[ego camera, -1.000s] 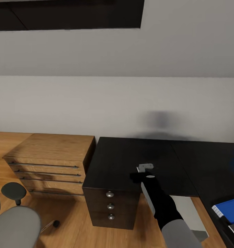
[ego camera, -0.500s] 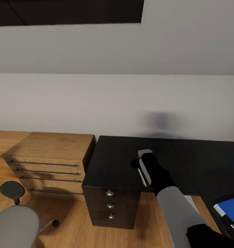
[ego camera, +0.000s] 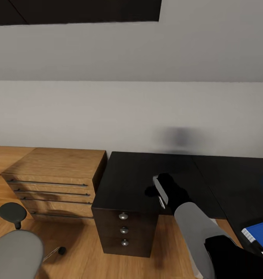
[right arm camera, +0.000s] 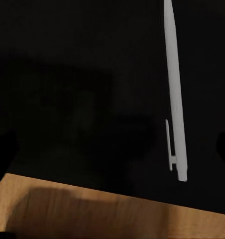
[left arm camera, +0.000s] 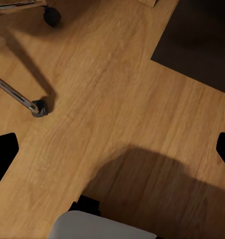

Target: In the bedroom, organize the workspace by keeping the computer under the desk, ensuring the monitor is on the desk, placing the keyboard on the desk next to the monitor, placing the mouse on the desk next to the keyboard, moving the folder from the swivel chair onto the desk next to the mouse, stacking the notebook on top of the folder with the pen on top of the notebook, and positioning the swivel chair next to the desk.

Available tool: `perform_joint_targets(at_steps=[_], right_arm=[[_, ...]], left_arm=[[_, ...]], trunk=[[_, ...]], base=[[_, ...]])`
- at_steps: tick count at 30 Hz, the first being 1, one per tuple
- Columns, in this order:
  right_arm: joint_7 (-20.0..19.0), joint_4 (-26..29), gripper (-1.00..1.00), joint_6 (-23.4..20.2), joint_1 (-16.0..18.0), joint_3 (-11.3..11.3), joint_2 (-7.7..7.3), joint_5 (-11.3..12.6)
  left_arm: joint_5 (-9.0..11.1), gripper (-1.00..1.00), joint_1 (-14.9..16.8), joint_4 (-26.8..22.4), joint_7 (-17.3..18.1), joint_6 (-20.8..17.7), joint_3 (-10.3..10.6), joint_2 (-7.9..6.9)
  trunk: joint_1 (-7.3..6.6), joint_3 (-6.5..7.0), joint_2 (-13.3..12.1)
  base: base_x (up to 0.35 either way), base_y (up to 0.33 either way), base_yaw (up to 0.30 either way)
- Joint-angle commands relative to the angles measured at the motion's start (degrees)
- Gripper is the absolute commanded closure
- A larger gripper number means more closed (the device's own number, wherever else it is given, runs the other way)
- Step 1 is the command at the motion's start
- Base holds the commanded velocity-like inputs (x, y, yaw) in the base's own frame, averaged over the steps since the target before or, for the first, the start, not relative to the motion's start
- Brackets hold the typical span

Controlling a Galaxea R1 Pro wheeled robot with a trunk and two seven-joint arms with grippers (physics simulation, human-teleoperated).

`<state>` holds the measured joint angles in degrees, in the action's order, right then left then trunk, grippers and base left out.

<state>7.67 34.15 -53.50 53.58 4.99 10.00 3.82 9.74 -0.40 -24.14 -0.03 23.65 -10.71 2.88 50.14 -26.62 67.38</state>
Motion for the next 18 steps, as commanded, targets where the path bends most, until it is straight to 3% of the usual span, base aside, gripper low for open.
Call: perform_joint_targets(at_steps=[1, 7, 18], right_arm=[[0.46, -0.02, -1.00, -0.52, 0.05, 0.15, 0.00, 0.65], [0.56, -0.25, -1.00, -1.62, 0.17, 0.11, -0.13, 1.39], [0.38, -0.40, -1.00, -2.13, 0.21, 0.04, -2.22, 1.62]], left_arm=[[0.28, -1.00, -0.04, -0.11, 0.02, 0.04, -0.02, 0.02], [0.21, -1.00, -0.04, -0.11, 0.10, 0.15, -0.07, 0.02], [0.15, -1.00, -0.04, -0.11, 0.11, 0.19, 0.00, 0.02]], trunk=[[0.00, -0.05, 0.03], [0.00, -0.05, 0.03], [0.00, -0.05, 0.03]], base=[[0.000, 0.000, 0.000], [0.000, 0.000, 0.000], [0.048, -0.025, 0.000]])
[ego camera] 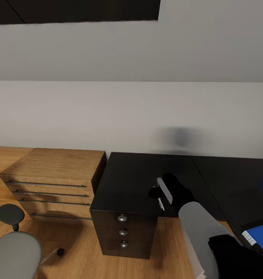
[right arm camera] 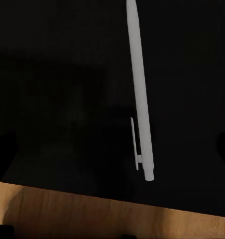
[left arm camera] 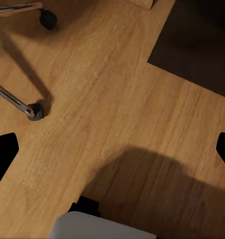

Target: In the bedroom, organize the workspace by keeping the computer under the desk, ensuring the monitor is on the desk, placing the keyboard on the desk next to the monitor, placing the mouse on the desk next to the keyboard, moving the folder from the swivel chair onto the desk next to the mouse, stacking the notebook on top of the folder with the pen on top of the notebook, and positioning the swivel chair next to the desk.

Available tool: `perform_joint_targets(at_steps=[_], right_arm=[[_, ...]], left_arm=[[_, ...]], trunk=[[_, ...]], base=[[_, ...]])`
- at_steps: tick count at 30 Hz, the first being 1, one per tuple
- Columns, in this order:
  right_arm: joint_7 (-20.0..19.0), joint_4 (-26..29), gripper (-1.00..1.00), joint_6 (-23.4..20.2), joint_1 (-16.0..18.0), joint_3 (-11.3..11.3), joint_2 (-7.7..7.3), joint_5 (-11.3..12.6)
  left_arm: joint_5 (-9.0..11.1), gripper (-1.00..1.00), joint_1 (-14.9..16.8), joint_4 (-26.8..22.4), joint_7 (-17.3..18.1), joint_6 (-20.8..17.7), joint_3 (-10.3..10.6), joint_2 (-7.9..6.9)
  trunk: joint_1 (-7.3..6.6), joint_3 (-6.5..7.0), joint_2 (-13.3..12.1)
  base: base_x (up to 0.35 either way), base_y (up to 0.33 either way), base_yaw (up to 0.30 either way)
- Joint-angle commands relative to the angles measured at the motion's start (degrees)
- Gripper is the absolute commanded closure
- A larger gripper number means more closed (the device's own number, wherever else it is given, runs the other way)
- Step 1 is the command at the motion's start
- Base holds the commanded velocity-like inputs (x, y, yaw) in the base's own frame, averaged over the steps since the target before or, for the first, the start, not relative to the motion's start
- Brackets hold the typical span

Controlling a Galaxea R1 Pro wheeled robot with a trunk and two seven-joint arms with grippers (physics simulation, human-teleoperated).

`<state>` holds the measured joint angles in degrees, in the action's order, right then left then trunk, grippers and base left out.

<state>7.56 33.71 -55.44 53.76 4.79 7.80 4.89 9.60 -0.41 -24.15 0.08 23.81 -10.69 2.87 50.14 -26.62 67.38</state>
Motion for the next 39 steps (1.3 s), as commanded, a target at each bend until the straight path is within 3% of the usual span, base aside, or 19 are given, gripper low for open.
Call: perform_joint_targets(at_steps=[1, 14, 39], right_arm=[[0.50, 0.04, -1.00, -0.22, 0.03, 0.23, -0.18, 0.55], [0.53, -0.13, -1.00, -1.10, 0.03, 0.23, -0.51, 0.48], [0.61, -3.17, -1.00, -1.51, 0.03, 0.31, -1.20, 0.30]], left_arm=[[0.26, -1.00, -0.03, -0.11, 0.01, 0.06, -0.03, 0.03], [0.26, -1.00, -0.03, -0.11, -0.05, 0.04, -0.03, 0.00], [0.33, -1.00, -0.03, -0.17, -0.47, 0.01, -0.07, 0.03]], trunk=[[0.01, -0.05, 0.03], [0.01, -0.05, 0.03], [0.01, -0.05, 0.03]], base=[[0.013, -0.007, 0.000], [0.105, -0.001, 0.000], [0.004, 0.000, 0.000]])
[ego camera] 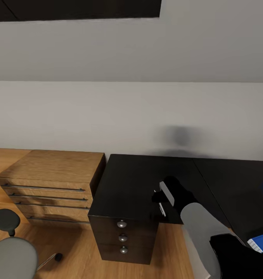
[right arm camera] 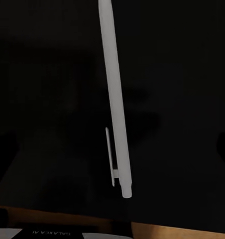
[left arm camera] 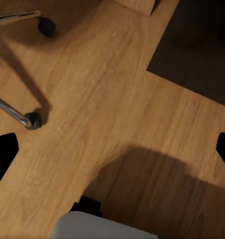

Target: In the bedroom, organize the workspace by keeping the computer under the desk, ensuring the monitor is on the desk, placing the keyboard on the desk next to the monitor, placing the mouse on the desk next to the keyboard, moving the folder from the swivel chair onto the desk next to the mouse, stacking the notebook on top of the folder with the pen on top of the notebook, and positioning the swivel chair next to the desk.

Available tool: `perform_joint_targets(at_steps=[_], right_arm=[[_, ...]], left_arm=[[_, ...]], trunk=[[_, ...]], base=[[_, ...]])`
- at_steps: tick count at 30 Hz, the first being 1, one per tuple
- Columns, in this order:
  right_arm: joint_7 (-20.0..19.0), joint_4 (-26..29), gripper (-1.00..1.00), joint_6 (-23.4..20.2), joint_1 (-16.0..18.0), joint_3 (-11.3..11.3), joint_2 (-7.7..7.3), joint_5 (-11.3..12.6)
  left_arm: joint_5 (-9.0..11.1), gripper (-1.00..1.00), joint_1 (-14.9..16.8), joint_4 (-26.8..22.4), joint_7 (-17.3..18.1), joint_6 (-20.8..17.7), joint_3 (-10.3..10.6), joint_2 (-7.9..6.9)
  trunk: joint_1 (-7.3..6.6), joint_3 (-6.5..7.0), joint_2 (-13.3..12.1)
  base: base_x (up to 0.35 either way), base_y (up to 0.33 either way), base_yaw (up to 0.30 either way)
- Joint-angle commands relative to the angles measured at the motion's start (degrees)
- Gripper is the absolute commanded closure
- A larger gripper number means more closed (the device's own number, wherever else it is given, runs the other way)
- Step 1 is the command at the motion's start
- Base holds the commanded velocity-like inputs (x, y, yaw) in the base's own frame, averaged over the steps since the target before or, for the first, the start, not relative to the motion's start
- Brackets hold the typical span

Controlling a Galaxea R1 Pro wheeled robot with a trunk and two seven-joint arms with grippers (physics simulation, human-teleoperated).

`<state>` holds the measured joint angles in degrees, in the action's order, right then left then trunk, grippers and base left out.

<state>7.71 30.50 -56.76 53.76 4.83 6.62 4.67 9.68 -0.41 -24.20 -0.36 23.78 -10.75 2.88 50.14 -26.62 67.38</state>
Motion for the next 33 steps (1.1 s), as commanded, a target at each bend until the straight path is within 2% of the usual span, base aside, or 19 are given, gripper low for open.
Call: perform_joint_targets(at_steps=[1, 16, 33], right_arm=[[0.46, 0.09, -1.00, -0.20, 0.03, 0.26, -0.04, 0.44], [0.46, 0.08, -1.00, -0.20, 0.03, 0.51, -0.11, 0.34], [0.46, -0.12, -1.00, -0.28, 0.03, 0.53, -0.04, 0.34]], left_arm=[[0.25, -1.00, -0.03, -0.11, -0.02, 0.04, 0.01, 0.02], [0.25, -1.00, -0.03, -0.09, 0.07, 0.04, -0.19, -0.08], [0.31, -1.00, -0.03, -0.14, -0.17, 0.04, -0.24, -0.14]], trunk=[[0.00, -0.05, 0.03], [0.00, -0.05, 0.03], [0.00, -0.05, 0.03]], base=[[0.000, 0.000, 0.000], [0.065, 0.000, 0.000], [0.006, 0.000, 0.000]])
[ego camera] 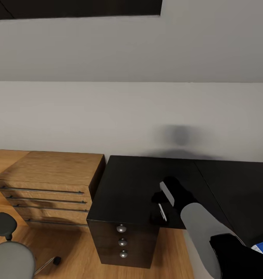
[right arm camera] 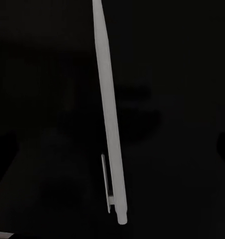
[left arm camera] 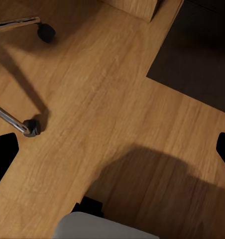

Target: In the bedroom, organize the workspace by keeping the computer under the desk, ensuring the monitor is on the desk, placing the keyboard on the desk next to the monitor, placing the mouse on the desk next to the keyboard, moving the folder from the swivel chair onto the desk next to the mouse, stacking the notebook on top of the folder with the pen on top of the notebook, and positioning the swivel chair next to the desk.

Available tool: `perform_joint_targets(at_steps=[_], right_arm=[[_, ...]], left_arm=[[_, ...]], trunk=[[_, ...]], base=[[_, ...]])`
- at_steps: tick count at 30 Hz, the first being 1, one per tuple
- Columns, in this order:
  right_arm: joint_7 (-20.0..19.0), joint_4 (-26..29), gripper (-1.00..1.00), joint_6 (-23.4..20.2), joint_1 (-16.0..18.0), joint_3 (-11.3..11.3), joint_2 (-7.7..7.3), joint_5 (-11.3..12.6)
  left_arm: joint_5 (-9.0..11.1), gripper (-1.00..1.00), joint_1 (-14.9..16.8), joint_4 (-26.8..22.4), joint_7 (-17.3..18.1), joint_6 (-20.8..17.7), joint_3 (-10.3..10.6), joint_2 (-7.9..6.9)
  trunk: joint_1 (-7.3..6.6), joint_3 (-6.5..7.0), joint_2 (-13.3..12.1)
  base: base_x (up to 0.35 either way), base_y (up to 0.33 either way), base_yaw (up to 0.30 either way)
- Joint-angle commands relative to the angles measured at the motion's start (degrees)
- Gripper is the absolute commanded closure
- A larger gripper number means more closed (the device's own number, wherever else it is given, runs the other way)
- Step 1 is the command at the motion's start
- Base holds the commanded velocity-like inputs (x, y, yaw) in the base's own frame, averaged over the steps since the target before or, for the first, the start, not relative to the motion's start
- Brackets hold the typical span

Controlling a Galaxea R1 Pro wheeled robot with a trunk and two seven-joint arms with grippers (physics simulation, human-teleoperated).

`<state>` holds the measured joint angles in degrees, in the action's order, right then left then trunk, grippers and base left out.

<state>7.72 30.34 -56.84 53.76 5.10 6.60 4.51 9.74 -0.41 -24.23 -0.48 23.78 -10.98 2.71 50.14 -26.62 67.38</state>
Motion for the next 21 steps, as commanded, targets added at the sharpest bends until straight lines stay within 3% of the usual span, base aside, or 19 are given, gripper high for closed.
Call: perform_joint_targets(at_steps=[1, 21], right_arm=[[0.61, -0.29, -1.00, -0.53, 0.03, 0.60, 0.31, 0.32], [0.62, -3.31, -1.00, -1.96, 0.03, 0.88, -0.34, 0.32]], left_arm=[[0.20, -1.00, -0.03, -0.05, -0.14, 0.04, 0.00, 0.36], [0.28, -1.00, -0.03, -0.05, -0.14, 0.04, 0.00, 0.46]], trunk=[[0.00, -0.05, 0.03], [0.00, -0.05, 0.03]], base=[[0.000, 0.000, 0.000], [0.000, 0.000, 0.000]])
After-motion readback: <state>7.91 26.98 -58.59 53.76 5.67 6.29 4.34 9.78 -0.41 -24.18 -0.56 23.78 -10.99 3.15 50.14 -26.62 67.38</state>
